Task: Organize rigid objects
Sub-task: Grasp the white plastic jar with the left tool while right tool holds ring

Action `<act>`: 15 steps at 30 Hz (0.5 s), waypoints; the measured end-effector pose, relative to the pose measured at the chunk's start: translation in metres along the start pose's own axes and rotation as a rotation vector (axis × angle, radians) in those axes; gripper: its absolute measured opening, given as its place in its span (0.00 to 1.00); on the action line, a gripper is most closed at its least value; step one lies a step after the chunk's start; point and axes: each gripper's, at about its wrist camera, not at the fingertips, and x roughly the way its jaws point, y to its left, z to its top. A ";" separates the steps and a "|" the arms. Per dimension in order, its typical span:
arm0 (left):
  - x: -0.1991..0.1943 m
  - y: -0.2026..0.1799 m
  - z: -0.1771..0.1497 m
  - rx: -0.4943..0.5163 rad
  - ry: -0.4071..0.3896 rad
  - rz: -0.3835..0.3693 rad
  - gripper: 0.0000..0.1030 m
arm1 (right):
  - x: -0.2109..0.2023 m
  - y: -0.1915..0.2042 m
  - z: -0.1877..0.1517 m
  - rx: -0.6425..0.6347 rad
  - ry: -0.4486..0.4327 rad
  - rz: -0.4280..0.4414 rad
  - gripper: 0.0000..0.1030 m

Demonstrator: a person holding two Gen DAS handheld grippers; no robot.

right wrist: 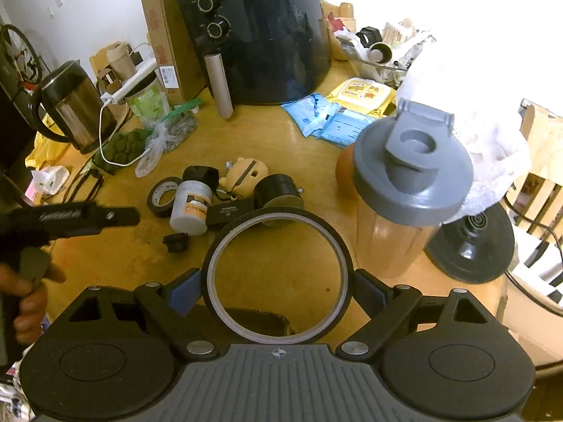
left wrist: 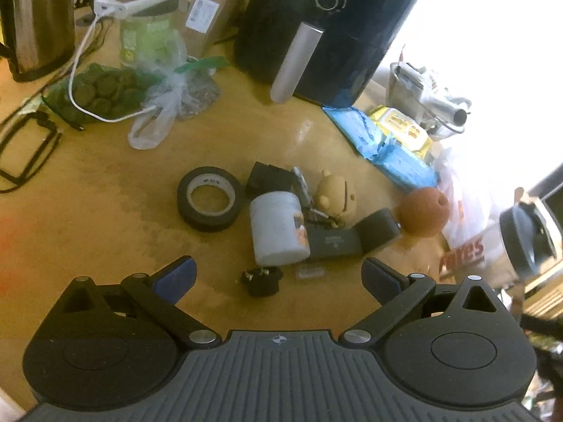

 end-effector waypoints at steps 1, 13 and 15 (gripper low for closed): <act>0.004 0.001 0.004 -0.011 0.005 -0.008 0.99 | -0.002 -0.002 -0.002 0.003 -0.005 0.010 0.89; 0.079 0.027 0.038 -0.144 0.115 -0.053 0.77 | -0.019 -0.009 -0.026 0.025 -0.002 0.020 0.89; 0.090 0.030 0.039 -0.151 0.126 -0.056 0.73 | -0.022 -0.012 -0.030 0.036 -0.002 0.014 0.89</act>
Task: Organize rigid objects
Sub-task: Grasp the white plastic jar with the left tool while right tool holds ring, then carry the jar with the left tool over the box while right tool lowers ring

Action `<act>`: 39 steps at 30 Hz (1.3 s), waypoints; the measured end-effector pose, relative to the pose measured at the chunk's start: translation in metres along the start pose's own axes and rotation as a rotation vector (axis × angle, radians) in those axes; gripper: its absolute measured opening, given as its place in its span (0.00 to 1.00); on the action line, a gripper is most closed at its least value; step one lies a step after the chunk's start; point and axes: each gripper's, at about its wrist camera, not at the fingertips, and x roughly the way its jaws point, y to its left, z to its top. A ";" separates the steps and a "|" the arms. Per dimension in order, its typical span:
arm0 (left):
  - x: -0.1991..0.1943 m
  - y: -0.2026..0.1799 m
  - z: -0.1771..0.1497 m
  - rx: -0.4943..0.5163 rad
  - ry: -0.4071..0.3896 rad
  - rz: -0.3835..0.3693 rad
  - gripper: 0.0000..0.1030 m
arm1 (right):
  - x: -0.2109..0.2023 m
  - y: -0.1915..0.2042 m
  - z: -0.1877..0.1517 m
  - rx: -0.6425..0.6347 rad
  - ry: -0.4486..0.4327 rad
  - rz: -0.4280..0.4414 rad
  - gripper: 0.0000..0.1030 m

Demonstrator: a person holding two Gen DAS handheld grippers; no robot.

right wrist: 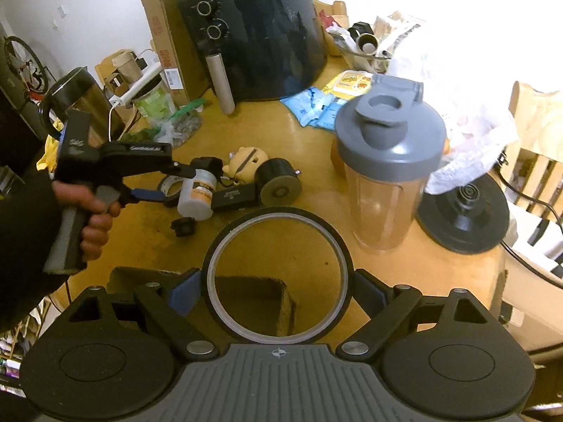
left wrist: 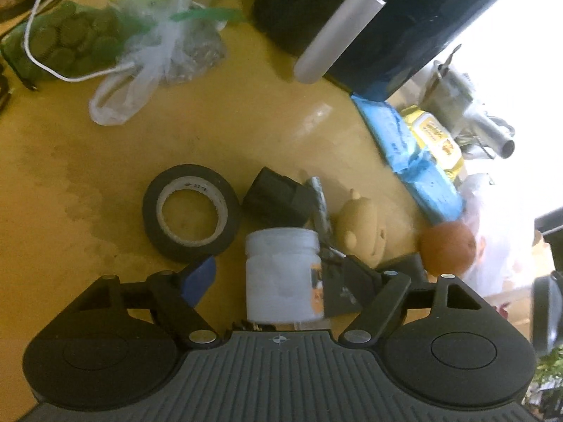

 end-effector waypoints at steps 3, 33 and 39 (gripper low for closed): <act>0.009 0.003 0.004 -0.020 0.009 -0.031 0.63 | -0.004 -0.005 -0.005 0.019 -0.001 -0.011 0.89; -0.056 -0.049 -0.018 0.300 -0.151 -0.017 0.51 | 0.008 0.009 -0.007 -0.021 0.043 0.009 0.89; -0.079 -0.055 -0.033 0.348 -0.183 0.028 0.51 | 0.015 0.016 -0.005 -0.032 0.058 0.028 0.89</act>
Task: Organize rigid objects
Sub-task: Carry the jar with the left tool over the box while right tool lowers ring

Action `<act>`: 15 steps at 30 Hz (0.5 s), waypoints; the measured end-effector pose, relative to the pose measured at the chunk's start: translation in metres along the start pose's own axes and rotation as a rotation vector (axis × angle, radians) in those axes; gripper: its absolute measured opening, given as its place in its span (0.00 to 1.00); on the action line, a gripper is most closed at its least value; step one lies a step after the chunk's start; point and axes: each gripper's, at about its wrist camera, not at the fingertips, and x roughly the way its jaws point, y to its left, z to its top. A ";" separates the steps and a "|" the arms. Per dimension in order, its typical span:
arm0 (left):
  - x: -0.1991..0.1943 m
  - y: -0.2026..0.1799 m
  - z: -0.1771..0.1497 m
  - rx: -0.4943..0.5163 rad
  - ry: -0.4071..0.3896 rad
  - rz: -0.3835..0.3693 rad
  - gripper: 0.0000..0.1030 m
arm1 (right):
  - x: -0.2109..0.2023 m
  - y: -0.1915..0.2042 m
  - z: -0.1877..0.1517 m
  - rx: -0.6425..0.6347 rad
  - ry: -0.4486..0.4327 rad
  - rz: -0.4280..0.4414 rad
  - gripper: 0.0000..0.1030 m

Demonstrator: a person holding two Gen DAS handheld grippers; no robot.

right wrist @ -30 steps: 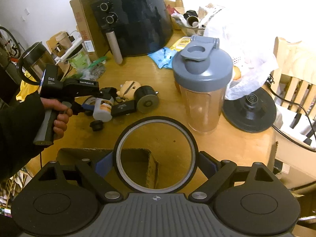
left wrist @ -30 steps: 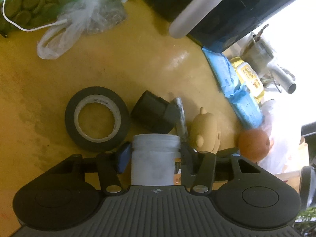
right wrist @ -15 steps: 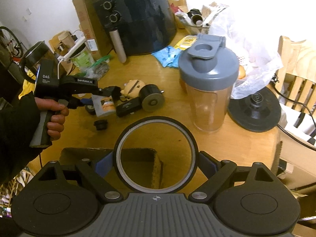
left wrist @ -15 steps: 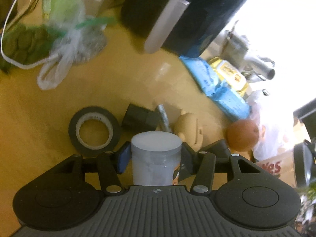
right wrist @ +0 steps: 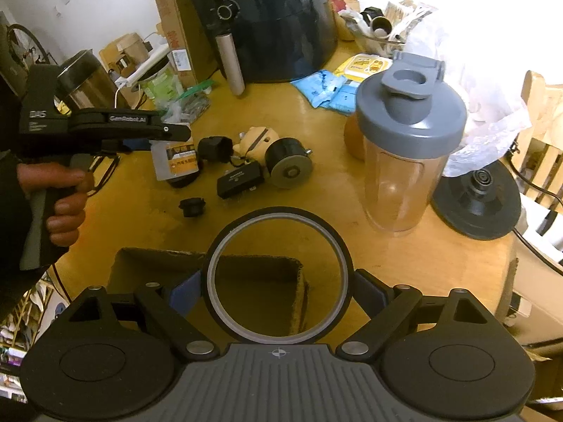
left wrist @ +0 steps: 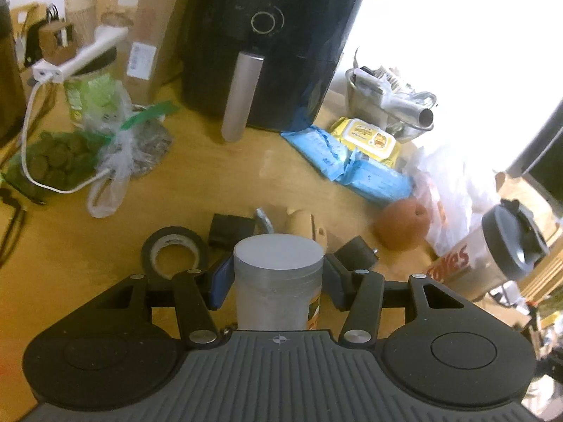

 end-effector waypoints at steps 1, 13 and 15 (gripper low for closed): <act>-0.004 0.000 -0.002 0.008 -0.003 0.007 0.51 | 0.001 0.002 0.000 -0.002 0.002 0.008 0.89; -0.051 -0.003 -0.037 0.028 -0.035 0.014 0.51 | 0.004 0.022 -0.003 -0.050 0.025 0.036 0.89; -0.057 -0.004 -0.045 0.034 -0.044 0.011 0.51 | 0.004 0.024 -0.004 -0.049 0.028 0.040 0.89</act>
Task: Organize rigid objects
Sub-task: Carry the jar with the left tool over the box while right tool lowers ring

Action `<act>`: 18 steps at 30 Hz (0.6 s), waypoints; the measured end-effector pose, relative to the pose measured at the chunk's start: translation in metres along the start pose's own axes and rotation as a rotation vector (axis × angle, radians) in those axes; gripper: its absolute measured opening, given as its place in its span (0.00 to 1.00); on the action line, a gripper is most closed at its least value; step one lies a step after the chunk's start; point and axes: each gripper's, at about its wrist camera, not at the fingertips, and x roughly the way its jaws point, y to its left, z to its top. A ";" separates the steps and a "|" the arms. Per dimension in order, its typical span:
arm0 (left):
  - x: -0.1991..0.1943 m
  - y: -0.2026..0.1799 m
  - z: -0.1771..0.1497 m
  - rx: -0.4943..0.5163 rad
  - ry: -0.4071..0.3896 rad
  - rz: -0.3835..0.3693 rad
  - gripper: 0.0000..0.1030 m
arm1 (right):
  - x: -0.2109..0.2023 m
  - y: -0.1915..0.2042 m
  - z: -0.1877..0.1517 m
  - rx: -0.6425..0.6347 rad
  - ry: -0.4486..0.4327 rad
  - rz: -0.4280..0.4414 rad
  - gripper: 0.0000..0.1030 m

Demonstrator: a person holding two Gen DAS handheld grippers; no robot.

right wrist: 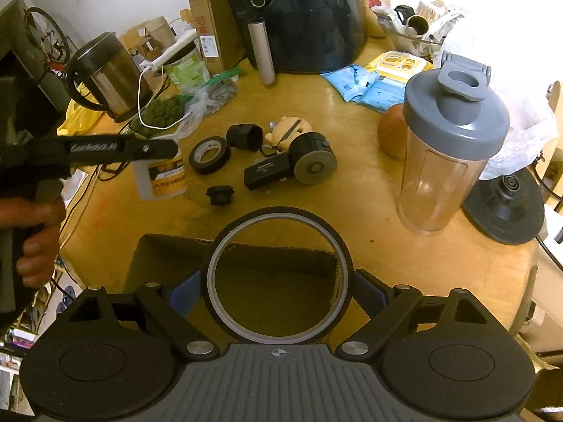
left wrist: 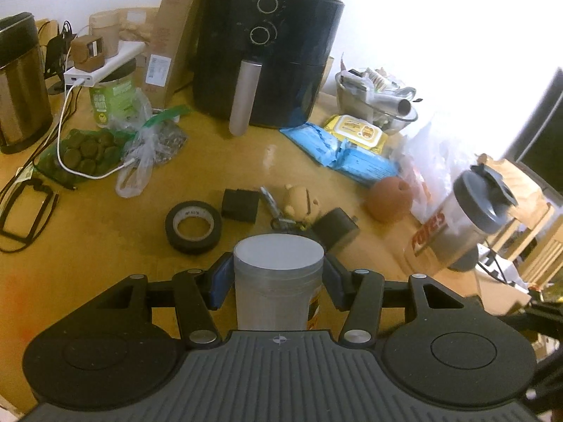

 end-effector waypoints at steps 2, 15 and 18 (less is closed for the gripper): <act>-0.005 -0.002 -0.009 0.010 -0.010 -0.002 0.51 | 0.000 0.002 -0.002 0.001 0.004 0.008 0.89; -0.017 -0.020 -0.062 0.138 -0.038 0.049 0.51 | -0.004 0.017 -0.013 -0.027 0.002 0.017 0.89; -0.017 -0.024 -0.075 0.170 -0.025 0.064 0.51 | -0.003 0.019 -0.017 -0.031 0.010 0.011 0.89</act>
